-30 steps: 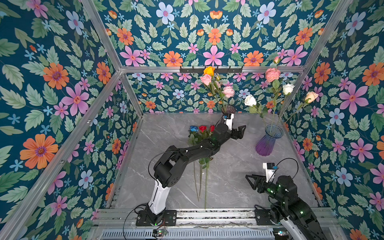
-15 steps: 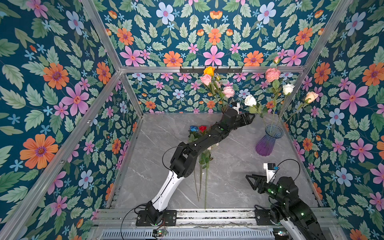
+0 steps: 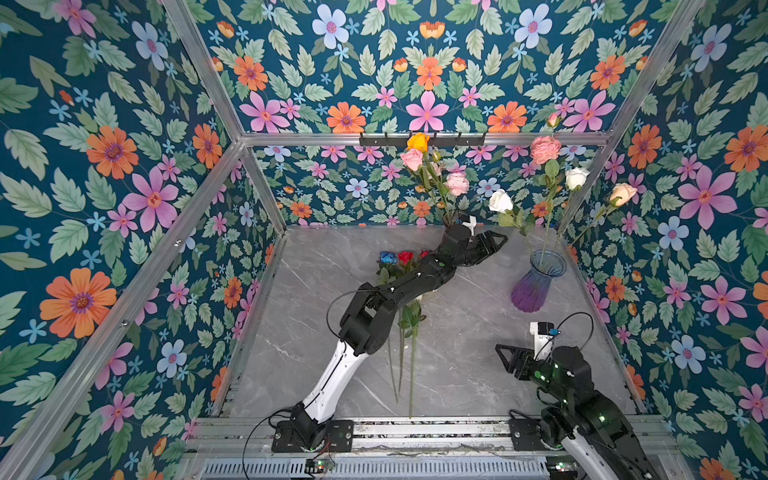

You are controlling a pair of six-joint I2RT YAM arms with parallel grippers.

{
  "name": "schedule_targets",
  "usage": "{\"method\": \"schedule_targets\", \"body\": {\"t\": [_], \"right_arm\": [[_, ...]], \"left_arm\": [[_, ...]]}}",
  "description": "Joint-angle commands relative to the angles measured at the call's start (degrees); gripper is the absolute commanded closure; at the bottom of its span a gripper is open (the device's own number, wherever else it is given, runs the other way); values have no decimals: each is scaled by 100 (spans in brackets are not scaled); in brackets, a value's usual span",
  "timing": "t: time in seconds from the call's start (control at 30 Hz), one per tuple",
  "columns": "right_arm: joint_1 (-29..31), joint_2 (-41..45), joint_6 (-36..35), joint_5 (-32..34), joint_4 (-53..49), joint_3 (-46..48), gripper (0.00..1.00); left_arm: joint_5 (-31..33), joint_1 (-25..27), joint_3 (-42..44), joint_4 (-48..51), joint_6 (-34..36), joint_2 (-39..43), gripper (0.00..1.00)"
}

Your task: Arrange the flowers into the vase

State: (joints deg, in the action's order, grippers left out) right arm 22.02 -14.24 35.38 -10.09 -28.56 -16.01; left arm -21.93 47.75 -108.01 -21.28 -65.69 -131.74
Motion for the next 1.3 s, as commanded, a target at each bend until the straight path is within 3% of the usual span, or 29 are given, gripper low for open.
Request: {"method": "schedule_targets", "body": {"t": [0.0,0.1,0.27,0.37,0.57,0.87,1.03,1.27], "right_arm": [[-140,-1520,20,11,1103,-235,37],[-225,-2975,-253,-95,1686,-746,39],[-365,-4807,-521,848,1463,-1938,45],[-402,-5592,-567,1435,1217,-2622,51],[-463,-6689,-761,2429,985,-3618,49],[-498,-7813,-1084,3443,453,-4540,49],[-507,-8301,-1203,4064,153,-4859,49],[-619,-8479,-1287,4210,80,-4964,49]], "left_arm": [[238,96,1517,-1306,369,1021,23],[443,244,3048,-1912,684,2004,23],[668,560,4591,-1911,1485,3484,23],[854,672,5231,-1518,1940,4299,22],[1434,692,6470,-919,2408,5817,20],[2024,683,7291,-261,2758,7188,16],[2079,675,7199,-38,2904,7303,16],[2132,657,7160,130,2983,7394,16]]}}
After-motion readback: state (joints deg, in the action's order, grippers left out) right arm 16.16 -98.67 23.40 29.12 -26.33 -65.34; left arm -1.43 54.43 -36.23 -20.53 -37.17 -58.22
